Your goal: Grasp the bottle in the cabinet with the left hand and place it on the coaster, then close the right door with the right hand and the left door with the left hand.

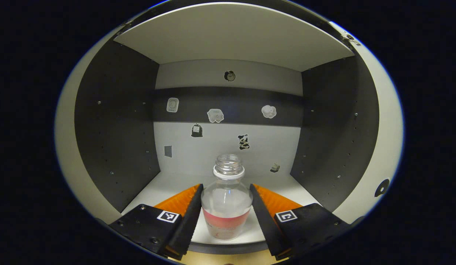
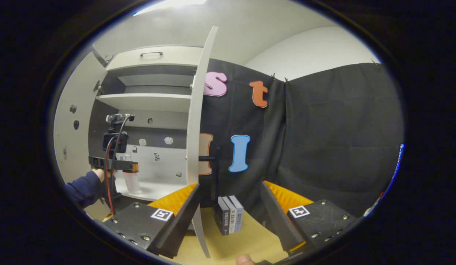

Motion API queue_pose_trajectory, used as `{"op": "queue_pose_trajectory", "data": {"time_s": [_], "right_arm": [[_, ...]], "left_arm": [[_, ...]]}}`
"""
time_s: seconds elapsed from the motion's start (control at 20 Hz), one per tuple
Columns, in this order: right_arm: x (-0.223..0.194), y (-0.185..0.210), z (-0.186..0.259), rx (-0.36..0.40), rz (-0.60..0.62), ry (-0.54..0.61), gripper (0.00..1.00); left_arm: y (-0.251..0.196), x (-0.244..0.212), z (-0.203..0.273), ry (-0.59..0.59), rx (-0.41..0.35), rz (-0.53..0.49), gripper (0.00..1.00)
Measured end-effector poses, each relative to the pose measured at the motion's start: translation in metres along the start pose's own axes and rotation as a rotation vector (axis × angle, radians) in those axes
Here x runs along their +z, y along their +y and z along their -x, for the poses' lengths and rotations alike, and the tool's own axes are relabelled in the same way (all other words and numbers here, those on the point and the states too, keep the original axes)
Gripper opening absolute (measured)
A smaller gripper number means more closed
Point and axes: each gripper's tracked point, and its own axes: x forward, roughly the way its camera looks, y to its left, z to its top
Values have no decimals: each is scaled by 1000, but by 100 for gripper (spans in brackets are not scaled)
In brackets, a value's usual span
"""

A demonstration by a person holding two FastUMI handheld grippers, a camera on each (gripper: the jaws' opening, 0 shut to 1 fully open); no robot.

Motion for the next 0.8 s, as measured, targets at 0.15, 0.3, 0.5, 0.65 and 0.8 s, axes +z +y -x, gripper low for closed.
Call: {"op": "queue_pose_trajectory", "data": {"time_s": [0.15,0.3,0.5,0.65,0.8], "right_arm": [[4,-1,3,-2,-20,-10,99],[6,-3,9,-12,-32,-18,99],[6,-8,20,-22,-49,-24,99],[5,-16,26,-32,-56,-26,100],[5,-24,33,-40,-53,-25,99]], "left_arm": [[0,1,0,-9,-18,8,78],[-2,2,4,-8,-42,26,78],[-8,7,19,-14,-82,36,78],[-14,12,38,-29,-119,28,77],[-24,18,63,-40,-177,40,77]]}}
